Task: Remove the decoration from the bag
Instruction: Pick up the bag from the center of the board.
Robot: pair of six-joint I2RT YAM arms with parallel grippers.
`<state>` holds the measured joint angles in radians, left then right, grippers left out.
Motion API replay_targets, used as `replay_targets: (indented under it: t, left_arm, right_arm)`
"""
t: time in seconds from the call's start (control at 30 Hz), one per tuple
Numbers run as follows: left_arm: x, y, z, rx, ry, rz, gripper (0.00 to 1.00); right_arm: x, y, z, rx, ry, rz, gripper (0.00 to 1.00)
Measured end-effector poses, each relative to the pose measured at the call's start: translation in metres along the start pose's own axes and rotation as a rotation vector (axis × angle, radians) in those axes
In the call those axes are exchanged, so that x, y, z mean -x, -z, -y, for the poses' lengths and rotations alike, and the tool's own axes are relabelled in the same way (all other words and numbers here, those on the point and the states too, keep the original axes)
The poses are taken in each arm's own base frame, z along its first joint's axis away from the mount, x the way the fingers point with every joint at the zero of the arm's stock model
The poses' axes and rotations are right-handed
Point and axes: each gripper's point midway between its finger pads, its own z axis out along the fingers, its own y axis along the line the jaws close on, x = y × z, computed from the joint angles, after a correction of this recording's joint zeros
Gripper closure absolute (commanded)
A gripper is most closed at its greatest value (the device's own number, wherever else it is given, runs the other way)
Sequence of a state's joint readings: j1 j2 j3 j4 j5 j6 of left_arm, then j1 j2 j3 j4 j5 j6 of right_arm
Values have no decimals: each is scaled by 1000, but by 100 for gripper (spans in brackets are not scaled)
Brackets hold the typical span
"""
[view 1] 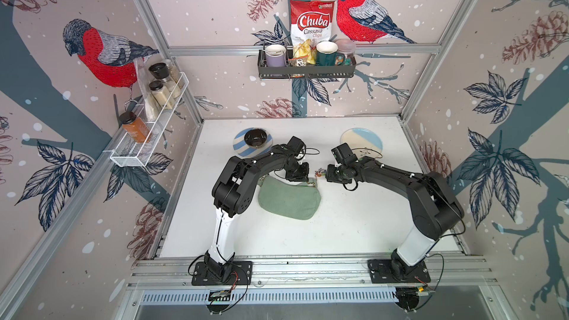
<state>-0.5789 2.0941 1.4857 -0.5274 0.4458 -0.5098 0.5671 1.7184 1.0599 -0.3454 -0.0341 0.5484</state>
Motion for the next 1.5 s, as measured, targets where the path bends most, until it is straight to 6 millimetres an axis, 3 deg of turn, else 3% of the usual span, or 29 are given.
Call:
replay_targets:
  t: [0.13, 0.43, 0.63, 0.77, 0.9, 1.07, 1.23, 1.5]
  left_arm:
    - [5, 9, 7, -13, -22, 21, 100]
    - [16, 74, 34, -18, -262, 194, 100]
    - [23, 122, 61, -32, -465, 330, 100]
    - [20, 142, 73, -60, -541, 388, 100]
    - [19, 151, 87, -136, -531, 435, 100]
    - [18, 147, 101, -294, -412, 460, 100]
    - [18, 159, 117, -391, -374, 483, 100]
    - [18, 180, 136, -452, -401, 484, 100]
  right_arm:
    - [2, 3, 0, 2, 0, 8, 57]
    - [11, 27, 1, 63, -17, 95, 61]
    - [18, 71, -16, 163, 86, 295, 62]
    - [12, 96, -26, 237, 200, 464, 62]
    - [15, 111, -27, 247, 256, 610, 71]
    - [33, 130, -38, 256, 281, 752, 72]
    - [39, 146, -51, 295, 307, 835, 70]
    - [30, 152, -40, 277, 338, 899, 57]
